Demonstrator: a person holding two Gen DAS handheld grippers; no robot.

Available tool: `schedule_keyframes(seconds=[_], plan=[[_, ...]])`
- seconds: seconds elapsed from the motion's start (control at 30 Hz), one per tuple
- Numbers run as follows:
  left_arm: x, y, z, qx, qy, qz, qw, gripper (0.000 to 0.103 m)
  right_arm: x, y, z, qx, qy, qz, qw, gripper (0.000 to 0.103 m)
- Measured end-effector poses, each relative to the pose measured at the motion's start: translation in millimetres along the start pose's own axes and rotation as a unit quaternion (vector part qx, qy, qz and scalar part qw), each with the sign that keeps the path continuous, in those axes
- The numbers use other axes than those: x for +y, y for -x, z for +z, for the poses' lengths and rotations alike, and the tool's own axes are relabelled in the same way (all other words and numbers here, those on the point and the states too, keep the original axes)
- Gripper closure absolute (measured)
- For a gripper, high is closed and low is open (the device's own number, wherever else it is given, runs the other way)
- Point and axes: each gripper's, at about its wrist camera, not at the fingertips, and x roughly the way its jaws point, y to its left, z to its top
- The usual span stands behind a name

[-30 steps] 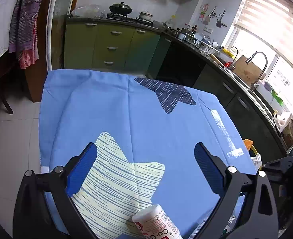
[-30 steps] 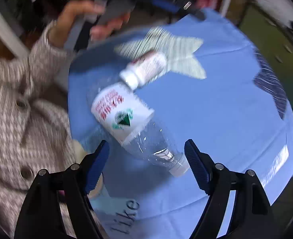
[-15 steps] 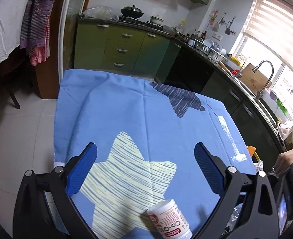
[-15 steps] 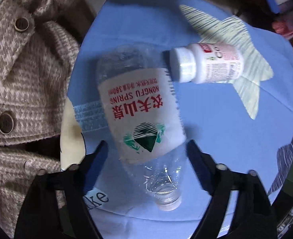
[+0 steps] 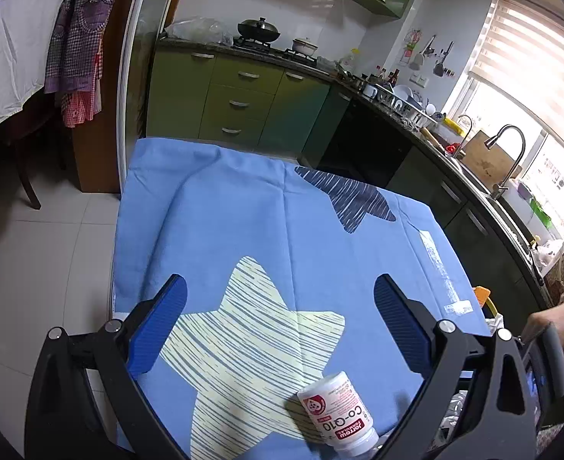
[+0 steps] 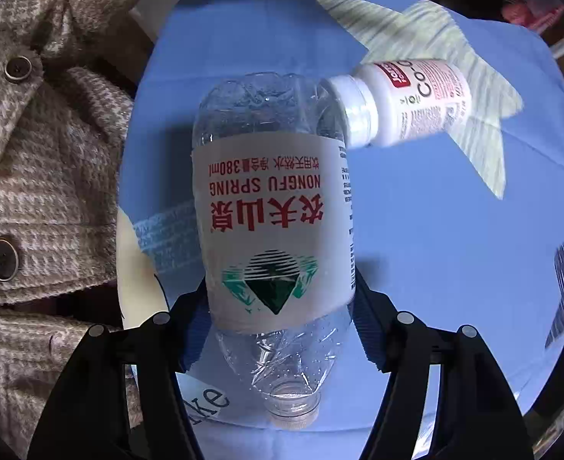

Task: Collect trash
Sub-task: 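Carry the water bottle over the bin and open the right tool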

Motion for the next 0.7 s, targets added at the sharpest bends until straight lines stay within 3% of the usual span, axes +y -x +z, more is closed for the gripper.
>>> schedule_keyframes(seconds=[0.2, 0.43, 0.57, 0.7], plan=[[-17, 5, 0, -0.001, -0.015, 0.003, 0.9999, 0.01, 13, 12, -35, -0.015, -0.034, -0.036, 0.999, 0.038], [-48, 13, -4, -0.01, -0.038, -0.001, 0.9992, 0.01, 25, 35, -106, -0.021, -0.112, -0.09, 0.989, 0.038], [-70, 13, -6, -0.008, -0.058, -0.005, 0.9983, 0.01, 19, 48, -164, -0.025, -0.188, -0.115, 0.975, 0.038], [-88, 11, -6, -0.006, -0.072, -0.011, 0.9973, 0.01, -6, 63, -245, -0.037, -0.313, -0.126, 0.941, 0.038]])
